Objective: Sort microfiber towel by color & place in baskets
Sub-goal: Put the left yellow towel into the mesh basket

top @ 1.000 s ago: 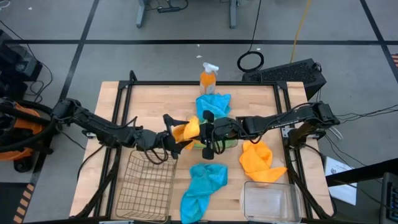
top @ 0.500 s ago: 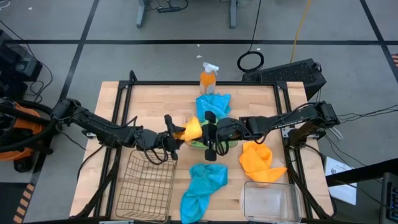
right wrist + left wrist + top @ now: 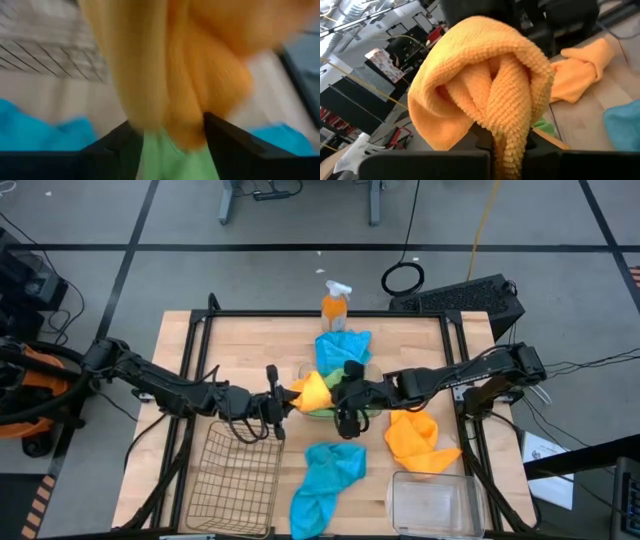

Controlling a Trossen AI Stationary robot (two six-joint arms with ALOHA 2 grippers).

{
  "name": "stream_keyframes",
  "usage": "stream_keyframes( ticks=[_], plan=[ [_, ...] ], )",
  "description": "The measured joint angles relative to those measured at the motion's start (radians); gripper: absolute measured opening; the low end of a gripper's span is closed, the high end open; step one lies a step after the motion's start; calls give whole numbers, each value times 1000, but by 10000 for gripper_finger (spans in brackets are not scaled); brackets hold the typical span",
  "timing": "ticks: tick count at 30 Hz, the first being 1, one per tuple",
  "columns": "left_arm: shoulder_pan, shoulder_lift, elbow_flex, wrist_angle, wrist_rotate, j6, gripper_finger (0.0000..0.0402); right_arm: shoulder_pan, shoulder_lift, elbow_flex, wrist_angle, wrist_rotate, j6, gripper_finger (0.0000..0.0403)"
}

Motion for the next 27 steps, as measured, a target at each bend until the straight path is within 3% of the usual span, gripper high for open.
stream_keyframes(
  ticks=[4,9,13,20,27],
  plan=[
    [-1,-19,1,3,3,-30,14,25,-24,-2,-151,129,47,237],
    [2,-30,1,-7,5,-83,15,91,-59,-2,-153,228,43,260],
    [8,-32,1,-6,4,-108,15,177,-76,-2,-34,323,-69,265],
    [9,-32,1,-12,33,-133,15,292,-68,0,289,513,-424,271],
    [12,-32,0,-4,100,-159,16,261,-14,0,443,518,-639,313]
  ],
)
